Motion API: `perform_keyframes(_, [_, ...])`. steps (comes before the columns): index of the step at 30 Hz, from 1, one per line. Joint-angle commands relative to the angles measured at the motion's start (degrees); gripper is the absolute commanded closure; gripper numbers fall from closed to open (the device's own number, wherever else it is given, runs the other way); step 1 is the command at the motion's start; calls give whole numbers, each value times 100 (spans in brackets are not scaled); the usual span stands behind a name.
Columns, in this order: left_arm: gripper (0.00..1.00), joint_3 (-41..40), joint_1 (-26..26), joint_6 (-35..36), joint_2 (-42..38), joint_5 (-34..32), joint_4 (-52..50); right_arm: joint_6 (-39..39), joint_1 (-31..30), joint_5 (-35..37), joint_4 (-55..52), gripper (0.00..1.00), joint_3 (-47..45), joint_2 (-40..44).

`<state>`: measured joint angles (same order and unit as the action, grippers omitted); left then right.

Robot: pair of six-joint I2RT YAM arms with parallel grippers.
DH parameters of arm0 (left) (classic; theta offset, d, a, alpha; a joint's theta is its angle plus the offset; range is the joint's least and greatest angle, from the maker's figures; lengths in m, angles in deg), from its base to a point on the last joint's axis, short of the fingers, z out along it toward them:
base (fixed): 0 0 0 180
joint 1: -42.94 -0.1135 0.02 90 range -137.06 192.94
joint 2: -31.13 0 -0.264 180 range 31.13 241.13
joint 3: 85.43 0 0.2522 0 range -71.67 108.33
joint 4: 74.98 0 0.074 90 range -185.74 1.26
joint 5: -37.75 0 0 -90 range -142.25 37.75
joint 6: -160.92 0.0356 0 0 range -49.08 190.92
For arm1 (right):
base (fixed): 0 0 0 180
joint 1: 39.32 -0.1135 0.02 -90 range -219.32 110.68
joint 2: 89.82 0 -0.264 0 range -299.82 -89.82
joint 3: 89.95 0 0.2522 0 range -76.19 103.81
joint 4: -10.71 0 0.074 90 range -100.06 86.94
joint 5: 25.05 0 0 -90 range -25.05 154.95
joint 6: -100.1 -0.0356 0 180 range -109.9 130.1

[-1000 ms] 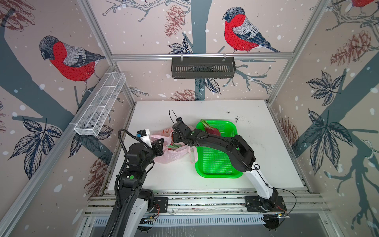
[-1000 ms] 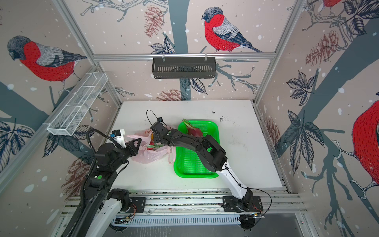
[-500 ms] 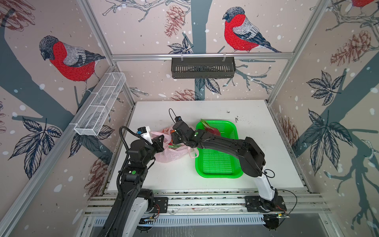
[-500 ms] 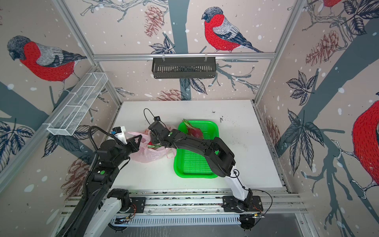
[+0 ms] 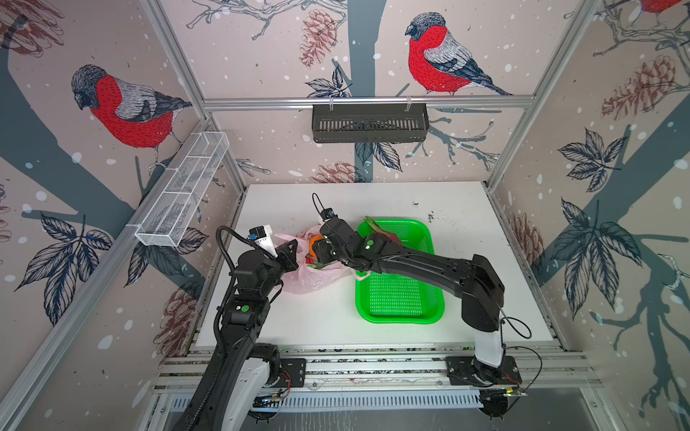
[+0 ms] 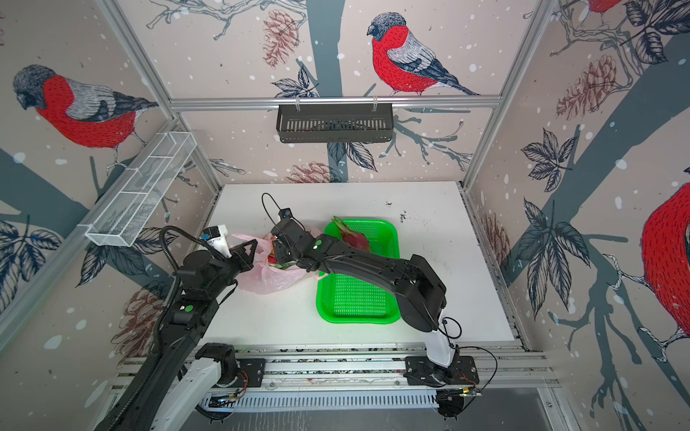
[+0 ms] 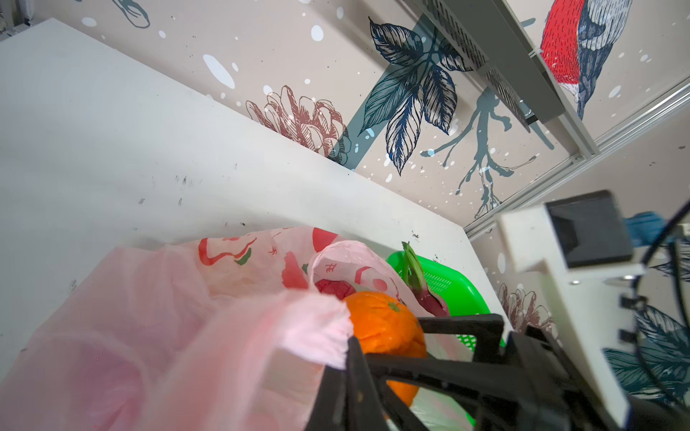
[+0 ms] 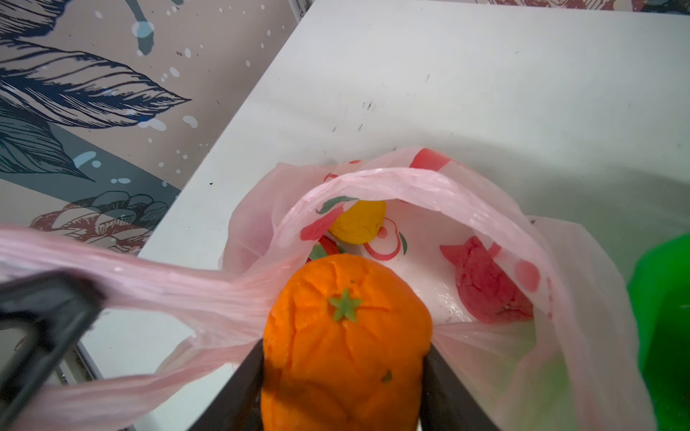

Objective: Untie the knot of the plastic bag and take out the fruit
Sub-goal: Pick up the fruit from the plastic bag, then place the fruit in the basket.

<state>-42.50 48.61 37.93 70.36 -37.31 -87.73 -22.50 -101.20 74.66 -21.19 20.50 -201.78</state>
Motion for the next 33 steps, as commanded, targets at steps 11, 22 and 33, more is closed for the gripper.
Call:
perform_keyframes(11, [100, 17, -22, -41, -86, -46, 342, 174, 49, 124, 132, 64, -141, 661])
perform_keyframes(22, [100, 45, -22, -10, -153, -26, 229, 263, 631, 529, 178, 64, -625, 1321])
perform_keyframes(33, [100, 141, -22, 107, -137, 9, 108, -203, 1584, 1187, -57, 64, -2483, 2482])
